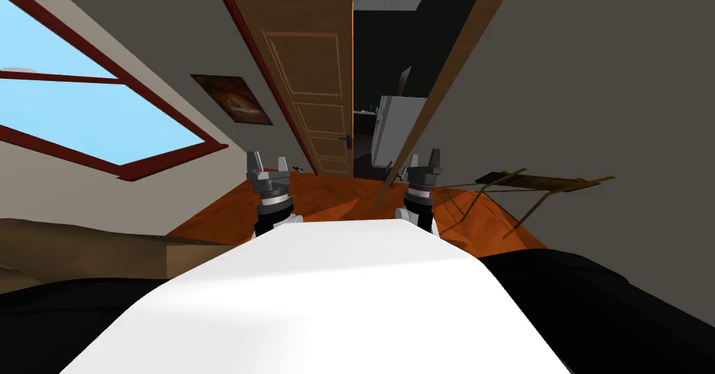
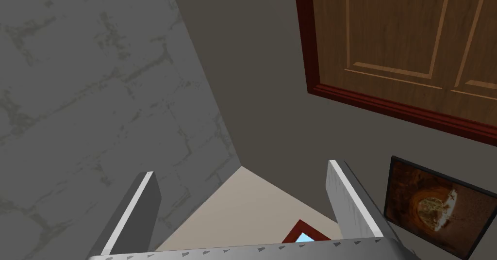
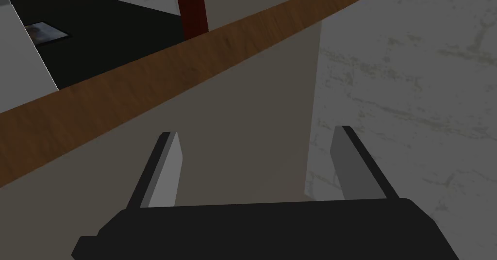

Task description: Pull the door open

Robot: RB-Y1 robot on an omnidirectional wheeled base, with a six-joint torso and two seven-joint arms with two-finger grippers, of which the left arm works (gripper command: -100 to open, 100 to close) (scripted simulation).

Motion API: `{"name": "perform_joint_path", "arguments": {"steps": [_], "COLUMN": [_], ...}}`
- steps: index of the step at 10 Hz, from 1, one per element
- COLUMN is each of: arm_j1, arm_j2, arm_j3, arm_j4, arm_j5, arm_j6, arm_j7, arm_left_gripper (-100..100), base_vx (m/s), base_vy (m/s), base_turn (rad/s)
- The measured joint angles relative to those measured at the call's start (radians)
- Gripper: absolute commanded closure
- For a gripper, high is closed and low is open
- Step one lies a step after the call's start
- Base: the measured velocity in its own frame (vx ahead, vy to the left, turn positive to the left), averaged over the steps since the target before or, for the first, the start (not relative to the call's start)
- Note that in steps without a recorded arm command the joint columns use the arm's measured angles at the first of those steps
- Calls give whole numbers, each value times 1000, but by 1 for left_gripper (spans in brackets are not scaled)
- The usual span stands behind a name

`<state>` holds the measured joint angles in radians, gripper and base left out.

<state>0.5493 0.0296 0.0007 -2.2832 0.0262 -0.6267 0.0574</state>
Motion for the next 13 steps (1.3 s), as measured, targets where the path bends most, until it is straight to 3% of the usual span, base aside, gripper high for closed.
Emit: {"name": "perform_joint_path", "arguments": {"steps": [5,8,13], "arm_j1": [-55,-107,-196], "arm_j2": [17,29,33], "arm_j3": [57,108,179], "arm_j4": [85,166,289], "arm_j5": [-10,-18,-38], "arm_j6": [22,34,67], "arm_j7": [-7,-12,-32], "arm_left_gripper": [-100,-100,-100], "base_vx": [107,103,86], "base_vy": [26,41,37], "base_turn": [-118,-179,-155]}}
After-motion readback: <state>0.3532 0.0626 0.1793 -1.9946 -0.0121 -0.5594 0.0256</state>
